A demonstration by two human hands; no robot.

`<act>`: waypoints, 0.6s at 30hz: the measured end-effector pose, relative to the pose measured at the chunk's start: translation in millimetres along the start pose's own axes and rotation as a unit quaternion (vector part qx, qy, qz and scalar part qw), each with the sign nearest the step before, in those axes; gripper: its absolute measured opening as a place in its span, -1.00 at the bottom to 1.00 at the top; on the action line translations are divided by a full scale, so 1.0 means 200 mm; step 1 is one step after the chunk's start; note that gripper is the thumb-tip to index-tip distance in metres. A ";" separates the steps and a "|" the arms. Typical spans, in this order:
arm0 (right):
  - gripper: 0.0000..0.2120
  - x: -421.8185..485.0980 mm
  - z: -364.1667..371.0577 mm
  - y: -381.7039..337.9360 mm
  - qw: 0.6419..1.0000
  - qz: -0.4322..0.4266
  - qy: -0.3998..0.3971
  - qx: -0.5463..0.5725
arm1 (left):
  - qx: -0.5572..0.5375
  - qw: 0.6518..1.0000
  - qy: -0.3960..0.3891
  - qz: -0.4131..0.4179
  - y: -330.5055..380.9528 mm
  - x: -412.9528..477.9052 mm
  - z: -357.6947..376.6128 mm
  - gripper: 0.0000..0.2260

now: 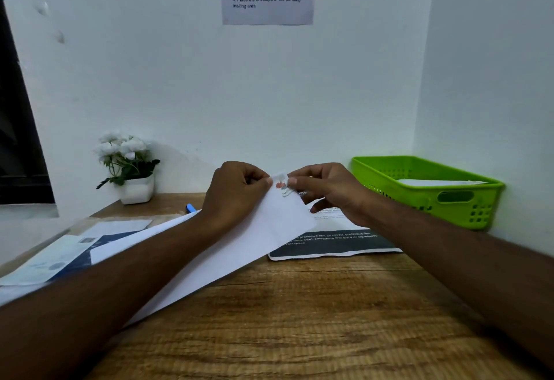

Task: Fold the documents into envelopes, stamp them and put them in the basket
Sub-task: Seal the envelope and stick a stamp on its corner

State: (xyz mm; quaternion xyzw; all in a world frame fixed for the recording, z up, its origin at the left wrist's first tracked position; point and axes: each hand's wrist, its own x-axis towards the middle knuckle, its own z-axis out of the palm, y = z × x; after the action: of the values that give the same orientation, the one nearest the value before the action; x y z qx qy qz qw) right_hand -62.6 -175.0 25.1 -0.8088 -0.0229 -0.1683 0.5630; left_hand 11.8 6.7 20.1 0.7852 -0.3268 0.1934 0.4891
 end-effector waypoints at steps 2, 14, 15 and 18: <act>-0.83 0.00 0.00 0.00 0.999 -0.017 0.025 -0.031 | 0.011 1.000 0.004 0.003 0.00 0.00 0.00 -0.91; -0.72 -0.01 0.09 0.03 0.939 -0.152 0.130 -0.280 | 0.035 0.999 0.014 0.003 -0.01 0.01 0.00 -0.89; -0.71 -0.02 0.09 0.03 0.932 -0.158 0.126 -0.299 | 0.028 1.000 0.012 0.000 -0.01 0.01 0.00 -0.88; -0.73 -0.02 0.08 0.03 0.927 -0.161 0.120 -0.317 | 0.008 1.000 0.008 -0.008 -0.02 0.01 0.00 -0.89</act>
State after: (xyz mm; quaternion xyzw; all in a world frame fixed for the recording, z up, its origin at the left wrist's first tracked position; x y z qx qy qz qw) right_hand -61.8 -161.4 13.7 -0.9043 -0.0304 -0.3506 0.2414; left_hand 16.0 7.7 20.1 0.7900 -0.3154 0.1979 0.4871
